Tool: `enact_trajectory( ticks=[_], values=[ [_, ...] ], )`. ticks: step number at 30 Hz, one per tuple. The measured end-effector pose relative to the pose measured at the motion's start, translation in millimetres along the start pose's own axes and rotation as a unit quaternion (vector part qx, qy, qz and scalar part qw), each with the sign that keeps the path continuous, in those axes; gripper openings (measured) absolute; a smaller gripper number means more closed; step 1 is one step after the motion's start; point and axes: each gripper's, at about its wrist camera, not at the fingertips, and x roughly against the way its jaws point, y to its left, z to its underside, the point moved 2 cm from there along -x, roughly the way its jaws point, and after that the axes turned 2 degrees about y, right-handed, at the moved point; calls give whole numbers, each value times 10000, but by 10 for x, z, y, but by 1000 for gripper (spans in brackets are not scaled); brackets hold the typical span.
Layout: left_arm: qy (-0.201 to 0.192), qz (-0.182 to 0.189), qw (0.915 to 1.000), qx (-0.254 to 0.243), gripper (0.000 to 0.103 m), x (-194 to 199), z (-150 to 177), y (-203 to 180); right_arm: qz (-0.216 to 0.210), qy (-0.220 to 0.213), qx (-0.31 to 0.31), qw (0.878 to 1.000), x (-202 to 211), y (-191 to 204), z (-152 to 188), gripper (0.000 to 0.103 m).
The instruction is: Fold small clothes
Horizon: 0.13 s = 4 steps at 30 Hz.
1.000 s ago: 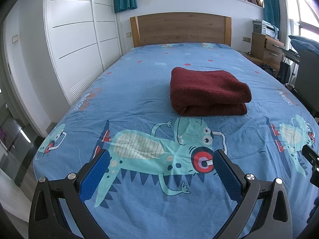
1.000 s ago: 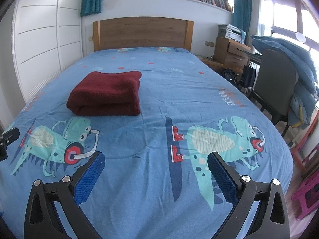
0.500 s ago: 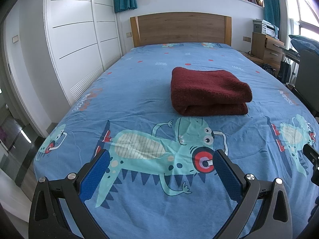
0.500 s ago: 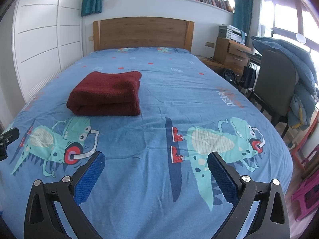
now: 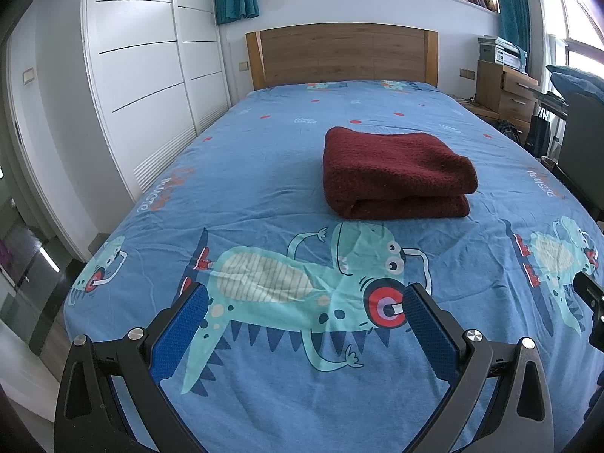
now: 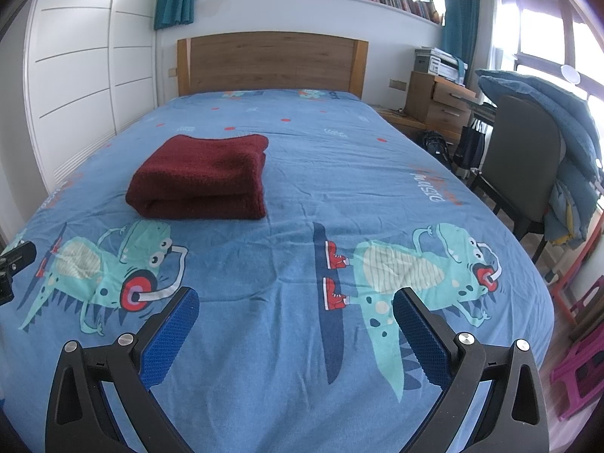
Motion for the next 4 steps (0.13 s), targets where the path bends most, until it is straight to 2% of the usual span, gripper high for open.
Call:
enact_trajectory(
  ticks=[4],
  values=[
    [27, 9, 10000, 5, 102, -34, -15, 15, 2, 7, -1, 10000, -1, -3, -2, 103]
  ],
)
